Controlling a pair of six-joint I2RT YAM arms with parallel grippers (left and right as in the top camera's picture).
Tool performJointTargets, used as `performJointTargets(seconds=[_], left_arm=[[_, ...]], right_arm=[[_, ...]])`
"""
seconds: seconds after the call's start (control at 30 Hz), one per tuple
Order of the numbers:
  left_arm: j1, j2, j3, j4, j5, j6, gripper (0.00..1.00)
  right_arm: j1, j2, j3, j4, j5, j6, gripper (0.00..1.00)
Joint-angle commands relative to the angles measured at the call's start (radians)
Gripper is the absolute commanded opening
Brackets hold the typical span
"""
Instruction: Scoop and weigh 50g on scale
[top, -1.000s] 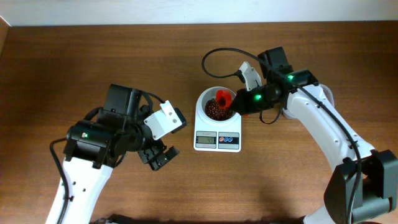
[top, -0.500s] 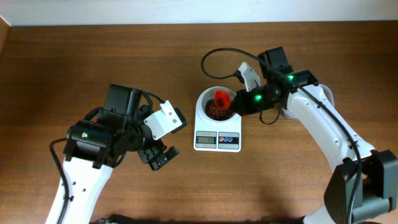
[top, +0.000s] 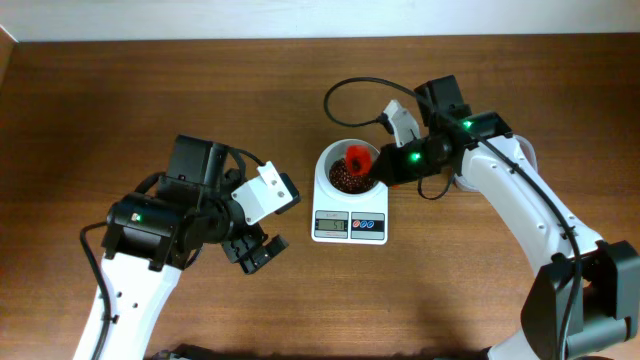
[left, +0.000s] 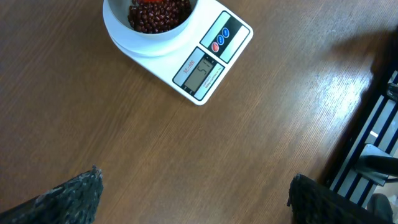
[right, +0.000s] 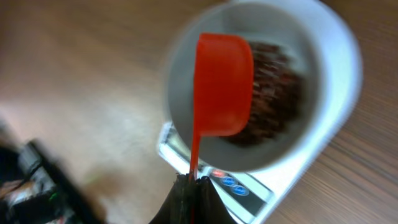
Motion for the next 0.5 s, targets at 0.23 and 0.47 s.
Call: performJointTargets(seconds=[0.23, 0.47], left_arm=[[0.006, -0.002, 0.019, 0.000, 0.014, 0.016, 0.99], [0.006, -0.002, 0.019, 0.000, 0.014, 0.016, 0.99]], right_arm=[[0.004, -0.032, 0.021, 0.021, -0.005, 0.047, 0.04], [-0.017, -0.032, 0.021, 0.066, -0.100, 0.041, 0.04]])
